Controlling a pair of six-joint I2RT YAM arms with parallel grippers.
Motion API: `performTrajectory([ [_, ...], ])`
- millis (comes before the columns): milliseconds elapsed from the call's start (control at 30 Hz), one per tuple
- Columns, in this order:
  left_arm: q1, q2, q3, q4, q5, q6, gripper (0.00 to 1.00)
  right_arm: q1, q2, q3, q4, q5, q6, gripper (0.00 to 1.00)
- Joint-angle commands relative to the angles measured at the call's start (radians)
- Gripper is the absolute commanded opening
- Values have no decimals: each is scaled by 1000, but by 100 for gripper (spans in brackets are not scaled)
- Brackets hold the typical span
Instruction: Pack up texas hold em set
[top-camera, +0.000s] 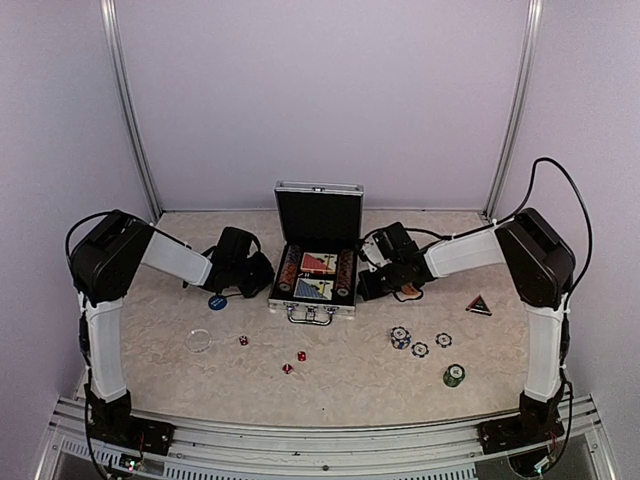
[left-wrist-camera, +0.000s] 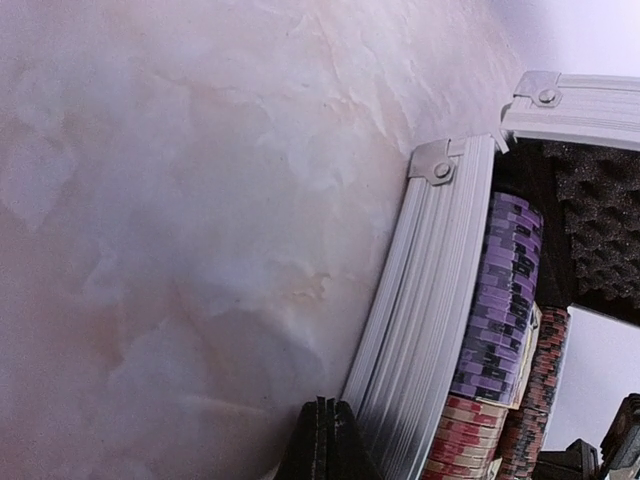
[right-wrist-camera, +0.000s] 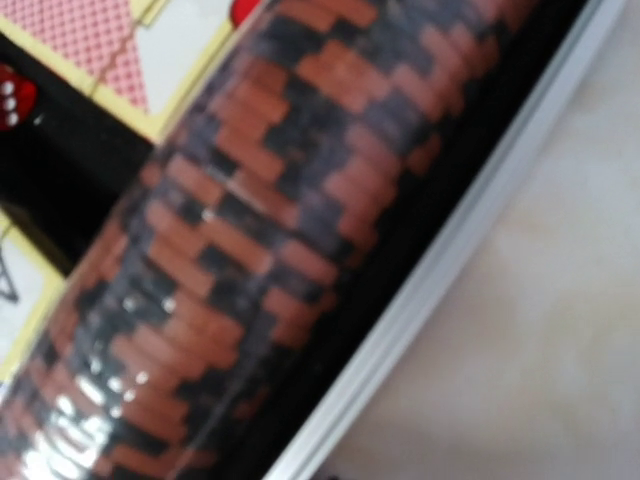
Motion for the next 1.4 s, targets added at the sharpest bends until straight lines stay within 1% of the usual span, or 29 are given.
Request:
performTrajectory([
  [0, -136, -16, -37, 22, 147, -9, 0, 95, -26, -56, 16, -145, 15, 0],
  [200, -189, -7, -27, 33, 149, -21, 0, 95, -64, -107, 6, -94, 18, 0],
  [567, -243, -22, -44, 45, 144, -46, 0, 77, -118, -173, -32, -11, 3, 0],
  [767, -255, -26, -53, 53, 142, -57, 0, 68, -135, -180, -46, 10, -7, 0],
  [1067, -271, -40, -65, 56, 132, -69, 0, 46, -104, -138, -58, 24, -28, 0],
  [1367, -244, -79, -105, 33, 72, -59, 0, 41, -135, -132, -99, 66, -34, 0],
])
